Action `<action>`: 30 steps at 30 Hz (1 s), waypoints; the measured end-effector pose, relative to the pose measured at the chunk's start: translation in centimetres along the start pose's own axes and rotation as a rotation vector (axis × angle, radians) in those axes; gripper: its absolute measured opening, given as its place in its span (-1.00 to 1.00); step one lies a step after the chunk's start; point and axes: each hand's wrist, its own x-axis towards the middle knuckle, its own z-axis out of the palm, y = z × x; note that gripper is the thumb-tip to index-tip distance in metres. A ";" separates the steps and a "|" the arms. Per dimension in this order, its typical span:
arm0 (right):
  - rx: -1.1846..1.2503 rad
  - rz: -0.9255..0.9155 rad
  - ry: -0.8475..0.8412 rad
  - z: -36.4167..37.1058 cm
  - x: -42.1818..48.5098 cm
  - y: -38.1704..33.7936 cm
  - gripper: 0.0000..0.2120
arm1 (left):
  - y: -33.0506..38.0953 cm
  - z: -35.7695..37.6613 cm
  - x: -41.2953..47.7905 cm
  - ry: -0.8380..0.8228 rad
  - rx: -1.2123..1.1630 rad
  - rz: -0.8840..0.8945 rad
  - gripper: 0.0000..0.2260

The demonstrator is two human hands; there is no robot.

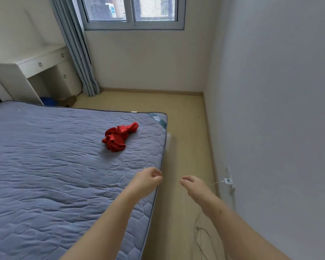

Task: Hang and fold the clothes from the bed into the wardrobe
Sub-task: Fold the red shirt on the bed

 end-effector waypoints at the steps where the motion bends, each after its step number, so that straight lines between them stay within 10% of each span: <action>1: -0.013 0.014 -0.017 -0.4 1.1 -0.3 -0.65 | 0.0 -0.2 1.1 0.000 -0.016 -0.016 -0.77; 30: -0.391 0.039 -0.430 7.0 46.2 -22.9 -0.63 | -5.6 -18.9 39.9 0.433 -0.437 -0.389 -0.89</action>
